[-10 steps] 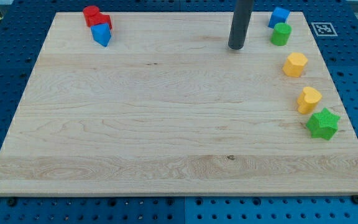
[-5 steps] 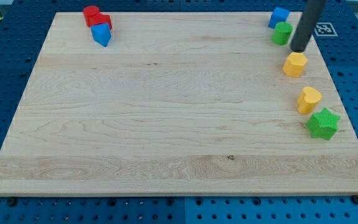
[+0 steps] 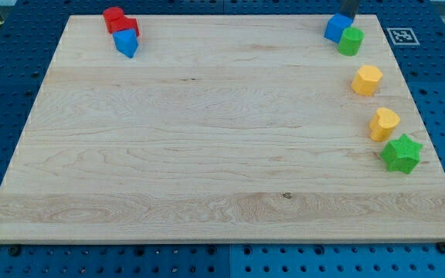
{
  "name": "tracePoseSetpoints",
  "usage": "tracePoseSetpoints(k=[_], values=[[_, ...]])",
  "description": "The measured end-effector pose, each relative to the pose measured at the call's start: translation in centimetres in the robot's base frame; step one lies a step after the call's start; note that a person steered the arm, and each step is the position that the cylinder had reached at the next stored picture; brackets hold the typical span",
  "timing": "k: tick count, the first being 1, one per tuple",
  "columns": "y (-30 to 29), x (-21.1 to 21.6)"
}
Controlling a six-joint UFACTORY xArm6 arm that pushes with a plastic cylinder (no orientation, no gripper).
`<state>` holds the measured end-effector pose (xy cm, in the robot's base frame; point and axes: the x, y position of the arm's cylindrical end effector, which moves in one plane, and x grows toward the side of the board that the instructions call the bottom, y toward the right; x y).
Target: Push the blue cube into the blue triangle
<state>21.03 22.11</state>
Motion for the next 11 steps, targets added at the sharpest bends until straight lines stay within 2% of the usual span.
tracePoseSetpoints(k=[2,6,8,11], values=[[0.1,0.1],[0.6,4.4],[0.3,4.9],[-5.3,5.4]])
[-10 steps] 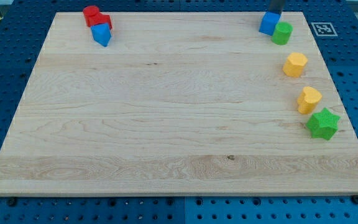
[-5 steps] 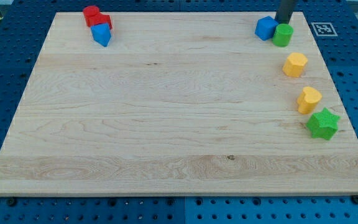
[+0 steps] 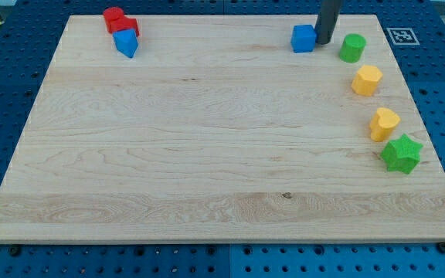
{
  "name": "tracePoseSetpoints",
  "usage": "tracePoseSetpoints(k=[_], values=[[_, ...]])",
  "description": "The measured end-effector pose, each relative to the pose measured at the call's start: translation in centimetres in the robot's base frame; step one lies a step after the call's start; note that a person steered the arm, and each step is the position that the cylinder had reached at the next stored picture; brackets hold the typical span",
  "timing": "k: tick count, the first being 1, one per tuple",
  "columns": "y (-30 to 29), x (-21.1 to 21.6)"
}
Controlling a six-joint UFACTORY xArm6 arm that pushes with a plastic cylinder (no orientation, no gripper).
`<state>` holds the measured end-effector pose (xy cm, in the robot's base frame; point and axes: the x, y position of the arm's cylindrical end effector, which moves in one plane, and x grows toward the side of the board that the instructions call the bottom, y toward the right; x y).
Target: Push the blue cube into the blue triangle
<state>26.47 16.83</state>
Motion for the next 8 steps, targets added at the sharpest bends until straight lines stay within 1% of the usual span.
tracePoseSetpoints(k=[2,5,7,8], values=[[-4.5,0.0],[-14.0,0.6],[-19.9,3.2],[-22.9,3.5]])
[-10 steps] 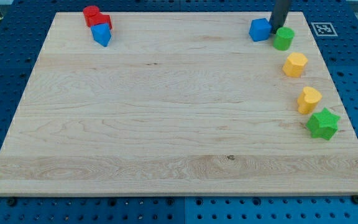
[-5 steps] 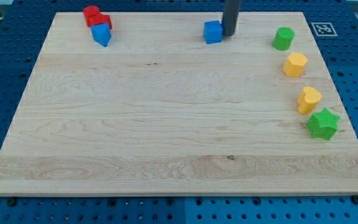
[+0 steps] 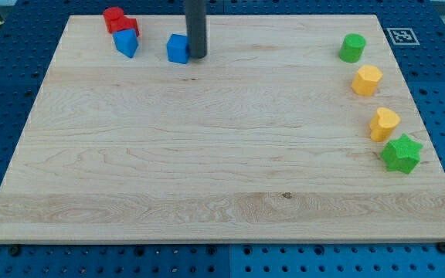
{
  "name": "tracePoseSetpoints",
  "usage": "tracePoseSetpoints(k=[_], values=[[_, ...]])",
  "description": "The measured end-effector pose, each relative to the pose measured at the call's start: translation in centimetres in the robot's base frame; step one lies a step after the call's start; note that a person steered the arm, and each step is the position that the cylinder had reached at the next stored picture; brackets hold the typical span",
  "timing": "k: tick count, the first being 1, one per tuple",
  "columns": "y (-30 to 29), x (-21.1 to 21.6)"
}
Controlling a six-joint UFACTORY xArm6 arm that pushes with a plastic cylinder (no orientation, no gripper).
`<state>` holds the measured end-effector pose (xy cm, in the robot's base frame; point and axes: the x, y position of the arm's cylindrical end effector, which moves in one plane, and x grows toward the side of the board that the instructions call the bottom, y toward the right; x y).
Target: Push the blue cube into the blue triangle
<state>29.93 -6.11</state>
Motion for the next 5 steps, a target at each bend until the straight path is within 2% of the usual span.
tracePoseSetpoints(k=[2,5], values=[[-6.0,0.0],[-7.6,0.0]])
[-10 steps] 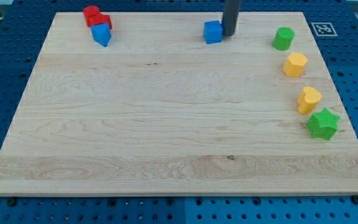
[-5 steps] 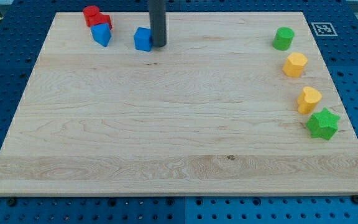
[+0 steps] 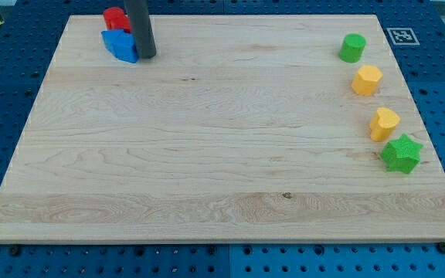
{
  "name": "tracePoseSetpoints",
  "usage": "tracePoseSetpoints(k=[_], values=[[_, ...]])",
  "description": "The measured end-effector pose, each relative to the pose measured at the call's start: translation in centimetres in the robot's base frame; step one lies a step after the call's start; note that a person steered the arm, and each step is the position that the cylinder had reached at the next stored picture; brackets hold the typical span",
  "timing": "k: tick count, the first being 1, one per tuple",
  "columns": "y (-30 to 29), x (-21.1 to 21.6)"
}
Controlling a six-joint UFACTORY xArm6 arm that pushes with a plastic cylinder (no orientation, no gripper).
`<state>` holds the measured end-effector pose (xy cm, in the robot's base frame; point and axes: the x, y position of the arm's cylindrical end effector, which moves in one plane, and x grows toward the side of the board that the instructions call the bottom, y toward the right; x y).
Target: Push the blue cube into the blue triangle
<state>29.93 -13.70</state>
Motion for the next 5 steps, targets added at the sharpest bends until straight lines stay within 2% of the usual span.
tracePoseSetpoints(k=[3,5], values=[[-0.3,0.1],[6.7,3.1]])
